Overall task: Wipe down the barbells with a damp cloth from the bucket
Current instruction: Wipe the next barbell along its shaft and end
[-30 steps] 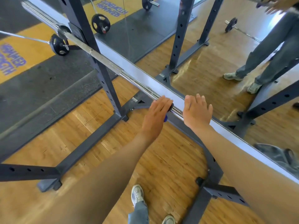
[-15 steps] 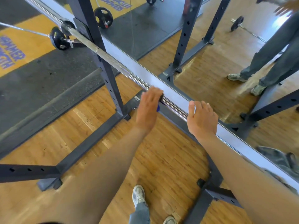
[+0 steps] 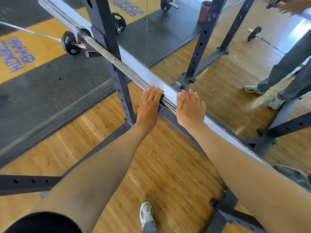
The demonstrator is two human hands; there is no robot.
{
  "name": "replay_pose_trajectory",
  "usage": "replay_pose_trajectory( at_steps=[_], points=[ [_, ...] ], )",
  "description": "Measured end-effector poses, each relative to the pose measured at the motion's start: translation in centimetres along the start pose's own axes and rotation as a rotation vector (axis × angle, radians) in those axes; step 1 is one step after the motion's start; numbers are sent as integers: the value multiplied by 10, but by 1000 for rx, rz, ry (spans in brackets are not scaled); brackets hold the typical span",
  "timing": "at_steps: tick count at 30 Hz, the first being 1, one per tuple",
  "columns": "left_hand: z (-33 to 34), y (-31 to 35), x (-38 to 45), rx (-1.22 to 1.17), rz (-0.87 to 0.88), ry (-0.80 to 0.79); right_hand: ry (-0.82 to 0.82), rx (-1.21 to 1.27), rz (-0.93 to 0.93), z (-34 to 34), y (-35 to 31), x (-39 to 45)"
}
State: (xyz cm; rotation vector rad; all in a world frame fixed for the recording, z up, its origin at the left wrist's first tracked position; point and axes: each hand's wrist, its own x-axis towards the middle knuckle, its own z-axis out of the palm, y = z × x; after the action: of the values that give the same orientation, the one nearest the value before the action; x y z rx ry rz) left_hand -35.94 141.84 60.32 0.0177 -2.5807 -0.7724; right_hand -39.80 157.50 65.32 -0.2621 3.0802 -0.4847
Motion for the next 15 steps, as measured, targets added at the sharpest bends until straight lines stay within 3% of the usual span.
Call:
replay_pose_trajectory(
  at_steps=[2, 6, 9, 12, 15],
  points=[
    [8, 16, -11, -43, -16, 0, -31, 20, 16, 9, -8, 10],
    [11, 1, -18, -43, 212, -42, -21, 62, 46, 17, -10, 19],
    [-5, -41, 15, 35, 119, -14, 11, 53, 74, 16, -11, 18],
    [-2, -32, 17, 23, 19, 43, 50, -34, 54, 15, -15, 16],
    [10, -7, -5, -46, 109, 6, 15, -34, 65, 16, -25, 23]
  ],
)
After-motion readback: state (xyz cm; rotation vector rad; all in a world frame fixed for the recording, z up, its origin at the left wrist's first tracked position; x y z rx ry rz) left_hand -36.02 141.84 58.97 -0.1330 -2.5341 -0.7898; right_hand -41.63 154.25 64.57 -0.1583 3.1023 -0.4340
